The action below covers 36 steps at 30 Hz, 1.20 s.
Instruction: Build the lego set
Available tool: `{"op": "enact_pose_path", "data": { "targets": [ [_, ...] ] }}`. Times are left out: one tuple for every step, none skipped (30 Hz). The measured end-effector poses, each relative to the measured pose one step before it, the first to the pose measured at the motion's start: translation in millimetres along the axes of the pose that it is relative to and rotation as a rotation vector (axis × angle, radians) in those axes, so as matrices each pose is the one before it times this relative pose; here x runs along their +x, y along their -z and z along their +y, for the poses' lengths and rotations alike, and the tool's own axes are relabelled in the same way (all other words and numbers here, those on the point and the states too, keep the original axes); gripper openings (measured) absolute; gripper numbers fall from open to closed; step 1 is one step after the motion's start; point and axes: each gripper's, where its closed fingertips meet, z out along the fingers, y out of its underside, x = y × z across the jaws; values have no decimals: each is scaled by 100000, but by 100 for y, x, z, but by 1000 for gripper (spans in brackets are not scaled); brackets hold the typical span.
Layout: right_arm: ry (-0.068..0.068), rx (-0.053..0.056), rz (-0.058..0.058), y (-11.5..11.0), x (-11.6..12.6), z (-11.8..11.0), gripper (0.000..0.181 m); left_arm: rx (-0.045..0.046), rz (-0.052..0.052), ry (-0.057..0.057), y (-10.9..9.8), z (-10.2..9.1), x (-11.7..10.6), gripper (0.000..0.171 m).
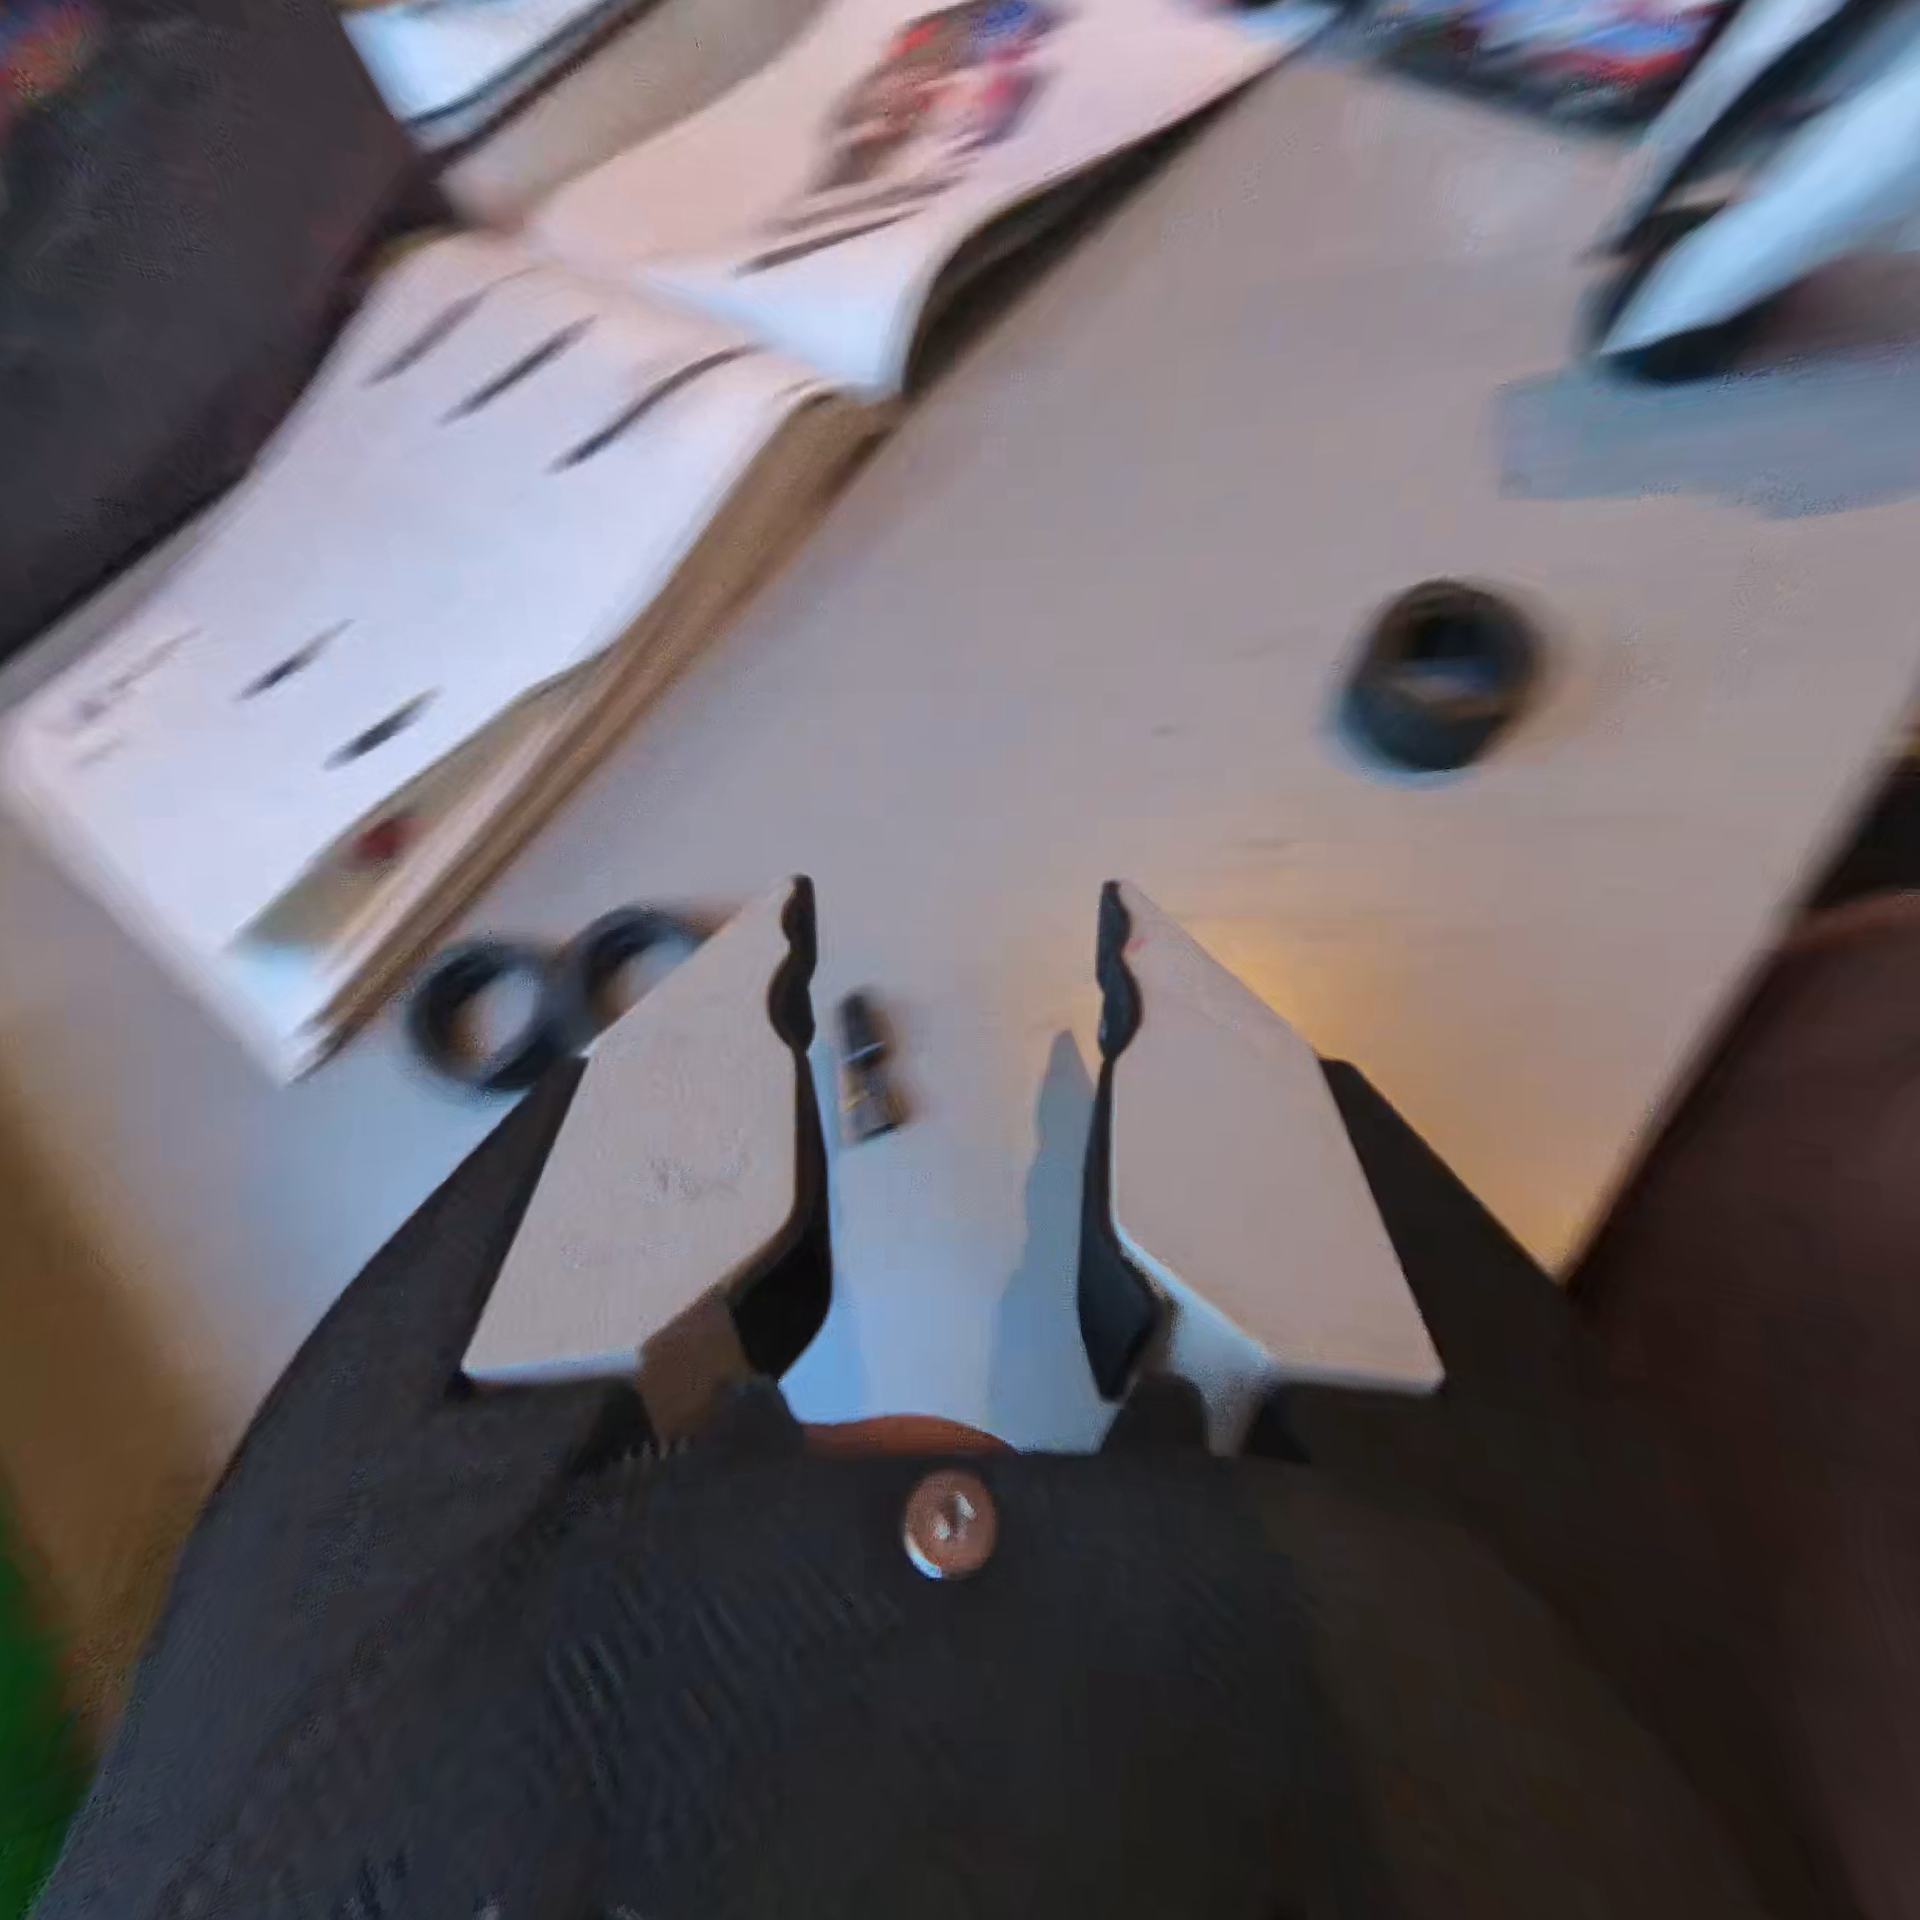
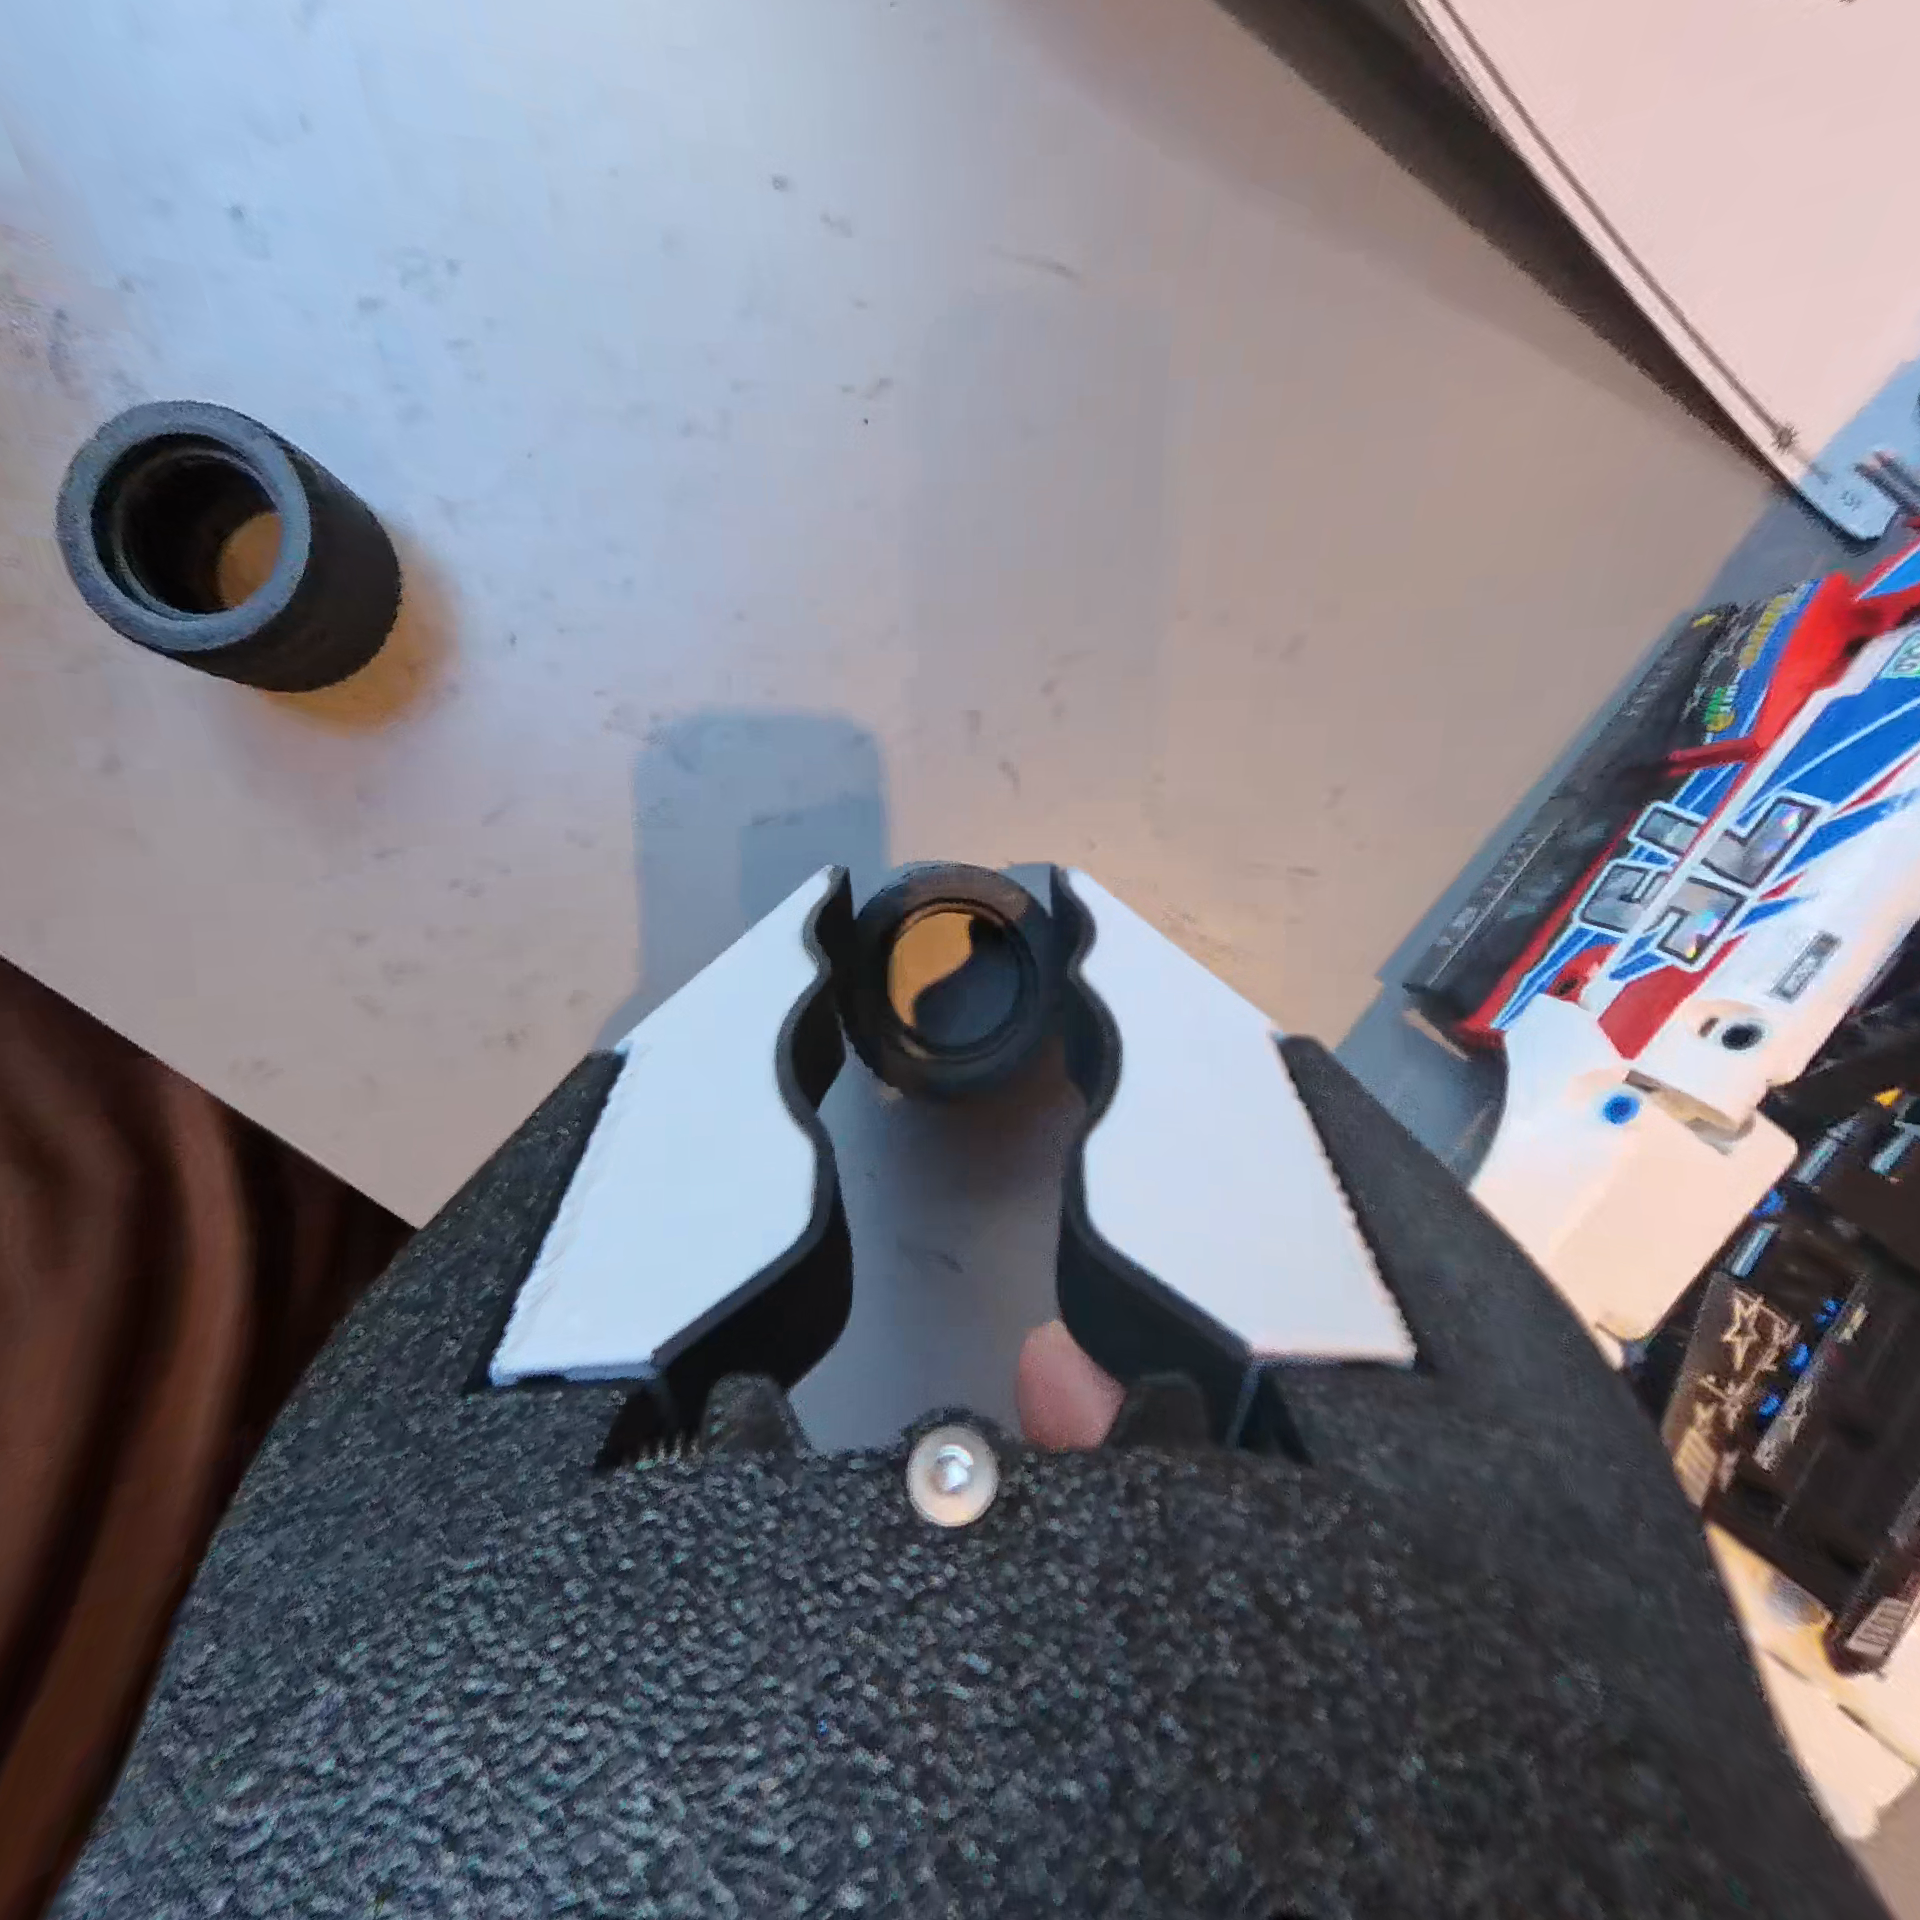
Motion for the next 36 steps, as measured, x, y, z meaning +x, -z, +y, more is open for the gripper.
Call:
{"op": "enact_pose_path", "data": {
  "targets": [
    [1436, 563, -900, 111, -243, -49, 37, 1868, 9757, -1725, -510, -937, 2338, 53],
    [781, 836, -2072, 199, -374, -106, 37, 1443, 7937, -2143, -809, -852, 1964, 55],
    [-53, 1574, -2002, 326, -297, -189, 37, 436, 6840, -3008, -995, -648, 1655, 55],
    [-367, 1953, -1719, 473, -205, -224, 42, -622, 5342, -3633, -1125, -495, 1265, 56],
    [-99, 1834, -1400, 572, -181, -173, 47, -1044, 3560, -4158, -1170, -369, 846, 57],
    [318, 1444, -380, 583, -55, -62, 51, -1770, 1914, -4286, -1176, -198, 476, 58],
    [356, 678, 986, 507, 153, 108, 54, -2890, 1030, -3702, -1107, 15, 234, 61],
    [278, -222, 1284, 352, 243, 250, 57, -3624, 695, -2486, -988, 183, 119, 65],
    [165, -699, 828, 116, 211, 321, 61, -3401, 925, -1216, -828, 224, 99, 67],
    [-229, -745, 768, -146, 276, 302, 63, -2566, 2133, -770, -677, 195, 260, 68],
    [-621, -1102, 512, -418, 264, 297, 63, -1149, 1776, -639, -523, 97, 224, 65],
    [-687, -2013, -598, -598, 75, 344, 63, -145, 1146, -600, -396, 79, 131, 49],
    [-386, -2096, -1395, -665, -113, 266, 59, 687, 1776, 169, -267, -4, 199, 44],
    [27, -1035, -1398, -547, -202, 22, 44, 747, 855, 1089, -61, -80, -13, 43],
    [488, 215, -549, -318, -127, -306, 43, 377, 36, 2023, 76, -23, -146, 43],
    [1012, 1779, 119, 10, -47, -709, 43, -559, -2355, 1579, 276, 201, -523, 42],
    [523, 4811, -2090, 219, -428, -1367, 42, 110, -3568, 911, 674, 276, -732, 42],
    [-299, 6029, -5930, 184, -1080, -1849, 42, 1456, -3964, 1206, 1178, 290, -923, 41],
    [-188, 5914, -8158, -46, -1559, -2161, 42, 1106, -5693, 1296, 1704, 544, -1526, 42],
    [1603, 4768, -7671, -453, -1639, -2279, 43, -223, -9921, 1788, 2076, 989, -2704, 42],
    [3694, 3033, -5191, -936, -1333, -2271, 43, -1163, -11963, 3187, 2148, 1386, -3665, 42],
    [5179, 945, -3299, -1433, -1008, -2158, 43, -1873, -9832, 5280, 1807, 1634, -3856, 42],
    [6099, -580, -2581, -1897, -709, -2075, 42, -2185, -4381, 6664, 1170, 1666, -3193, 43],
    [6258, -820, -1445, -2266, -304, -2030, 43, -2271, 413, 7196, 507, 1534, -2258, 43],
    [5571, -692, -470, -2539, 28, -1945, 43, -2484, 1475, 6415, -47, 1396, -1642, 43],
    [4597, -1133, -1154, -2677, 54, -1690, 42, -2951, -1202, 4358, -384, 1282, -1462, 43],
    [3852, -1757, -1651, -2650, 83, -1368, 43, -2326, -2714, 2100, -588, 1096, -1122, 44],
    [3163, -1692, -963, -2419, 264, -1059, 43, -2630, -581, 1265, -645, 967, -356, 45],
    [2351, -2190, -1580, -2122, 175, -610, 43, -2335, 815, 1425, -540, 775, 168, 45],
    [1465, -3668, -2704, -1794, 3, -50, 43, -631, 567, 935, -293, 392, 321, 45],
    [939, -4829, -2019, -1408, 103, 423, 44, 2199, -1328, 886, -84, -50, 72, 47],
    [1201, -4174, -573, -925, 194, 562, 45, 2538, -544, 1126, -7, -135, 117, 48],
    [1480, -1800, 73, -355, 92, 404, 54, 1138, 444, 1208, -28, 12, 167, 54],
    [1083, 391, 506, 203, 9, 237, 58, 358, 207, 1130, 58, 115, 83, 62],
    [623, 1534, 876, 629, -5, 156, 59, 1095, -589, 403, 260, 75, -63, 68],
    [82, 1962, 1004, 892, -34, 177, 60, 2333, -1099, -96, 509, -9, -150, 71]
  ]
}}
